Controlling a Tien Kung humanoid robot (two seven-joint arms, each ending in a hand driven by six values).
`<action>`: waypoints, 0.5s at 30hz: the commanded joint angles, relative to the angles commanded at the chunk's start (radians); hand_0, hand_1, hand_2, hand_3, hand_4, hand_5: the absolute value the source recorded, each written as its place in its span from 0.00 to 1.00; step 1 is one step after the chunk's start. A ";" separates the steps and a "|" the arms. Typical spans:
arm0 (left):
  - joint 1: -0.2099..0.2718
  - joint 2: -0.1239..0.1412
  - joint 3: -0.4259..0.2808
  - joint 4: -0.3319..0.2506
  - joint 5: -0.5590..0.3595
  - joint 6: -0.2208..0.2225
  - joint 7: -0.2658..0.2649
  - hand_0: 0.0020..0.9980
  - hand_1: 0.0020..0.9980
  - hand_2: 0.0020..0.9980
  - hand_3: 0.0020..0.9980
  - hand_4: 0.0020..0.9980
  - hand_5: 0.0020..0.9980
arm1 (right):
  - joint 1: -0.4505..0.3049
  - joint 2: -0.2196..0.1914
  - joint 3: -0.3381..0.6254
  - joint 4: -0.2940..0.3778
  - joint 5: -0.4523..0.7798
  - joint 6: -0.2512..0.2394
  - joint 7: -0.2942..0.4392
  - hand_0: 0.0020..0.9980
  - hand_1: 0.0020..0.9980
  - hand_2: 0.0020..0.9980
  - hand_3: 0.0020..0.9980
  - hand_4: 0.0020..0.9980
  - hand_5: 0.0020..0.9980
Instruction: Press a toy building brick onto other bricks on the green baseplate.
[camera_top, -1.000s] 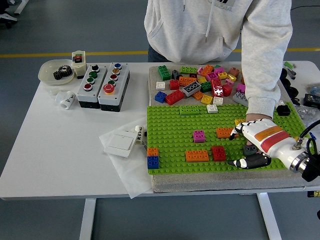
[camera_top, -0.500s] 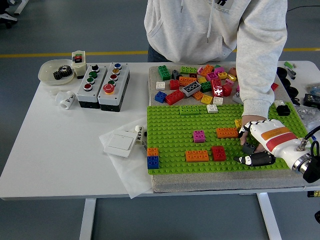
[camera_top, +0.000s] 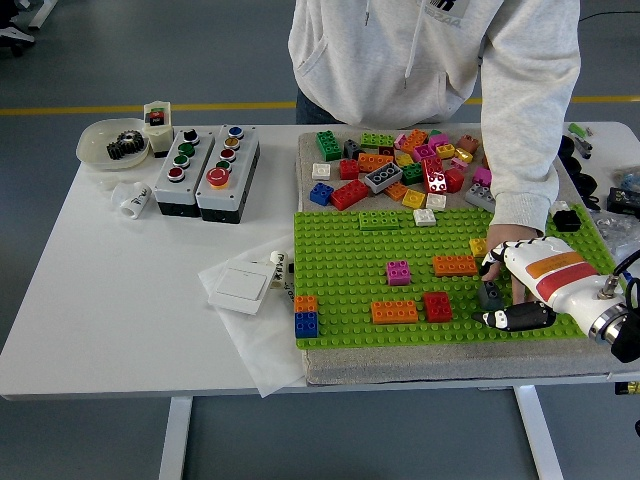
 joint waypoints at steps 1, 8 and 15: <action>0.000 0.000 0.000 0.000 0.000 0.000 0.000 0.77 0.77 0.79 0.59 0.61 0.63 | 0.004 -0.001 -0.003 -0.003 0.002 0.000 0.001 0.59 0.64 0.71 0.58 0.93 0.55; -0.003 -0.001 0.007 0.000 -0.010 0.002 0.000 0.77 0.77 0.79 0.59 0.62 0.63 | 0.054 0.008 -0.038 -0.060 0.029 0.003 0.002 0.59 0.64 0.70 0.58 0.93 0.55; -0.007 -0.001 0.016 0.000 -0.021 0.002 0.000 0.77 0.77 0.79 0.59 0.61 0.63 | 0.085 0.027 -0.048 -0.116 0.056 0.008 -0.001 0.59 0.64 0.70 0.58 0.93 0.55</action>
